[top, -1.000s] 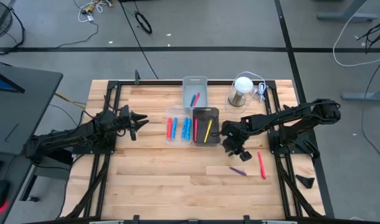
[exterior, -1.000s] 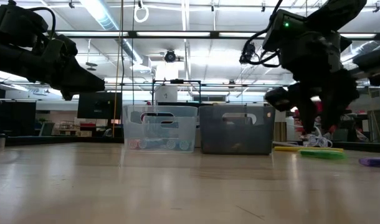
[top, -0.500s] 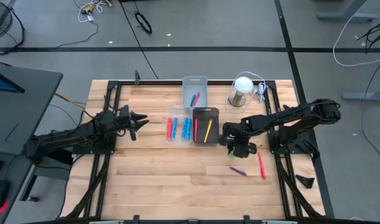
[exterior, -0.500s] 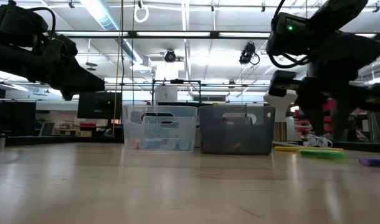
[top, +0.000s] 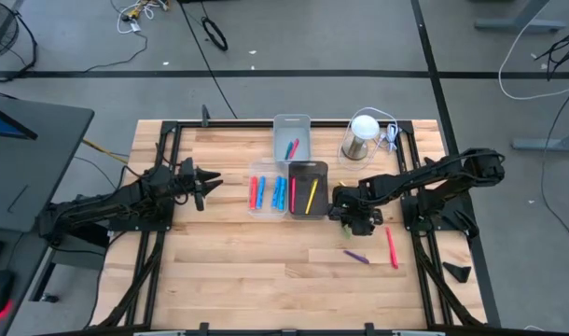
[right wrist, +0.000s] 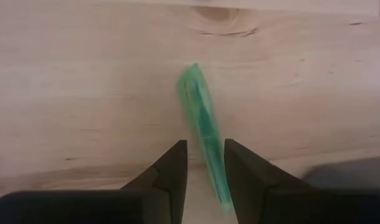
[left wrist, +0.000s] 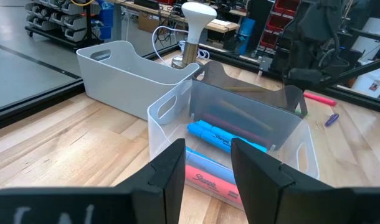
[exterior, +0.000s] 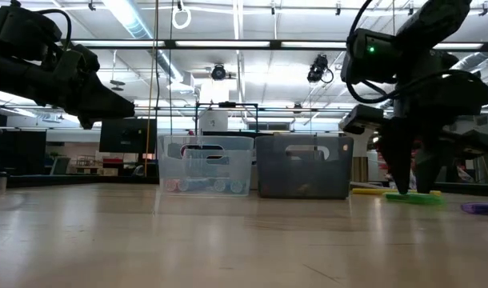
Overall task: Pick & Place Markers
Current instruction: Put the green pen into the gray bin
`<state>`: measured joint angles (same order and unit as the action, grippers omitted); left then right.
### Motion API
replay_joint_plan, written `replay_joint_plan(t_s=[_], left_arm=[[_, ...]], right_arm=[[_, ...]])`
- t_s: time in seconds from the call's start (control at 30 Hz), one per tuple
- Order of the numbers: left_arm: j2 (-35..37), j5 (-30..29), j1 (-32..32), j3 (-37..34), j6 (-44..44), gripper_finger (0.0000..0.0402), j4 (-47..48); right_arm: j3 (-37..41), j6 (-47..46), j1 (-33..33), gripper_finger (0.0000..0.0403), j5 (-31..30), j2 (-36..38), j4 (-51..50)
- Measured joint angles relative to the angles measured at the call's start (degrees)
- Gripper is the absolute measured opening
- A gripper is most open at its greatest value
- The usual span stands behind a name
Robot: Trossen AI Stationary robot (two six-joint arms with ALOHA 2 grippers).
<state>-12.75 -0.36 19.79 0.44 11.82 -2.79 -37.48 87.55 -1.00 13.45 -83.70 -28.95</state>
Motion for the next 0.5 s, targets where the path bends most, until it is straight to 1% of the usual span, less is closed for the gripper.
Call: replay_joint_plan(t_s=[0.37,0.5], left_arm=[[0.0,0.0,0.0,0.0,0.0,0.0135,0.0],[0.0,0.0,0.0,0.0,0.0,0.0135,0.0]], right_arm=[[-2.9,1.5,-0.8,0.0107,0.0,-3.9,0.3],[-3.3,-1.6,-0.7,0.0107,0.6,-6.0,0.1]])
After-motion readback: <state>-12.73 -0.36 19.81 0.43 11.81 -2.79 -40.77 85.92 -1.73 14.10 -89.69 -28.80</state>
